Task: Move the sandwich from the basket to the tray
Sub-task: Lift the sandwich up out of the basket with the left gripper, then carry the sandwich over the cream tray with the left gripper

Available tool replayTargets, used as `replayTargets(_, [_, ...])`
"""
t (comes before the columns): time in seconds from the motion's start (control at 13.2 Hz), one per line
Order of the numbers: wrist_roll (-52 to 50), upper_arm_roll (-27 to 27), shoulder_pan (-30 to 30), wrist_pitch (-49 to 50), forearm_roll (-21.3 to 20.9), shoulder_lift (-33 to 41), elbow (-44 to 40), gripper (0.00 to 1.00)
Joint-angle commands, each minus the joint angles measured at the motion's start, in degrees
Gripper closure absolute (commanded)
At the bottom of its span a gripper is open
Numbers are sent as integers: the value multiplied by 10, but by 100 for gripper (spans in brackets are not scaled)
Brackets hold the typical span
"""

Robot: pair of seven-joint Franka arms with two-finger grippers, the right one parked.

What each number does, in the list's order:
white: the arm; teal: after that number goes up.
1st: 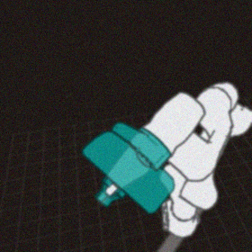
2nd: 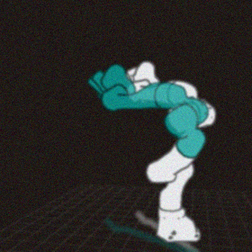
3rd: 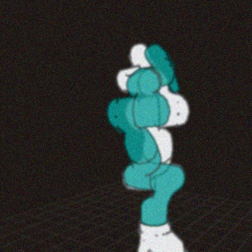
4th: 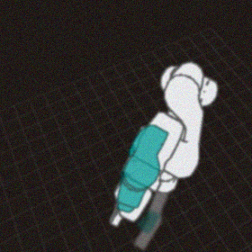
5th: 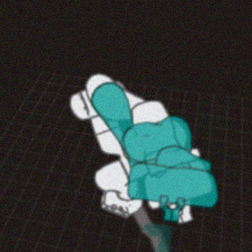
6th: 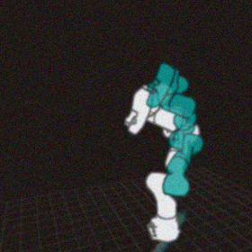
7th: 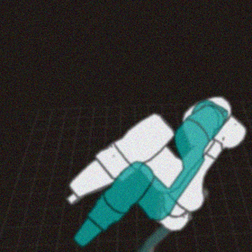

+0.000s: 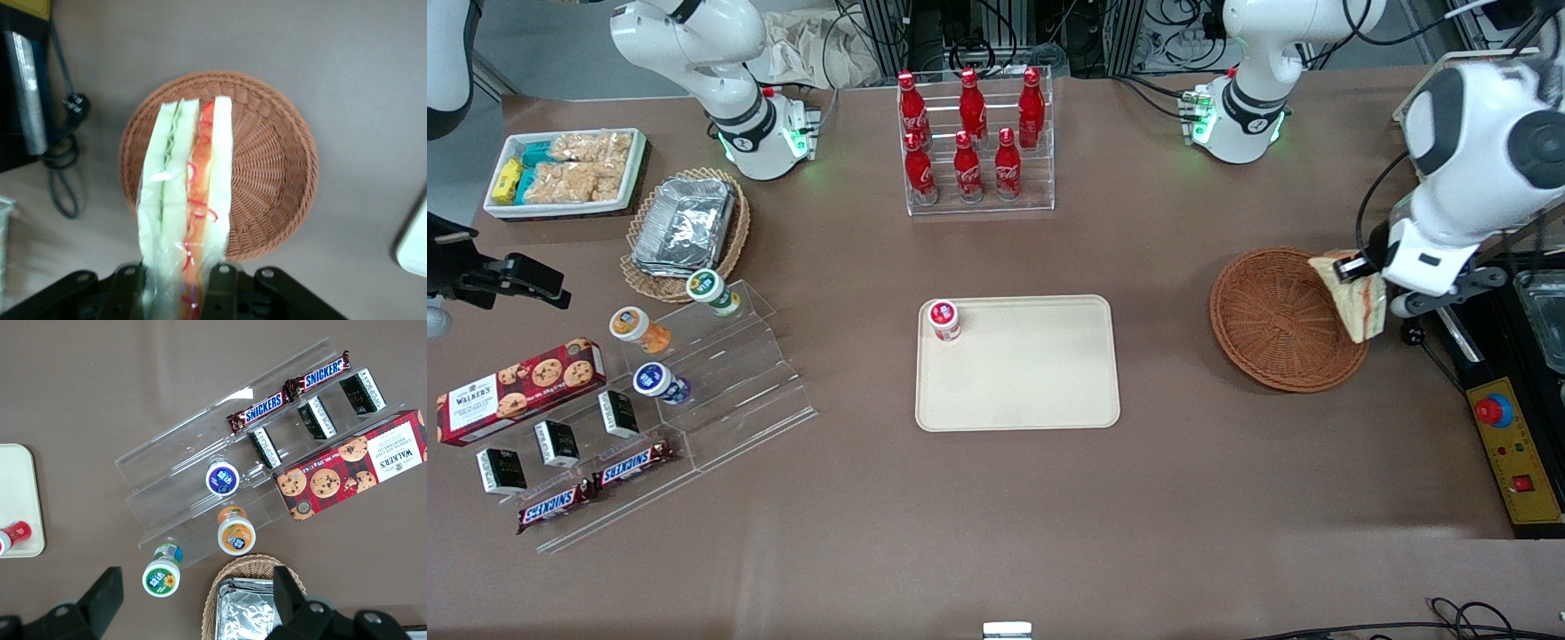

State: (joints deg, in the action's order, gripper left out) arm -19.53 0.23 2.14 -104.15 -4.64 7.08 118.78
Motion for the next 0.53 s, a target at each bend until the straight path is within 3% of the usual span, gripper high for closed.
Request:
replayTargets(0.0, [9,-33,3,98,-7,-26,-114,100])
replayTargets(0.3, [-6,-124,3,168,3,-44,-200,100])
replayTargets(0.45, [-62,-173,3,159,41,-59,-214,100])
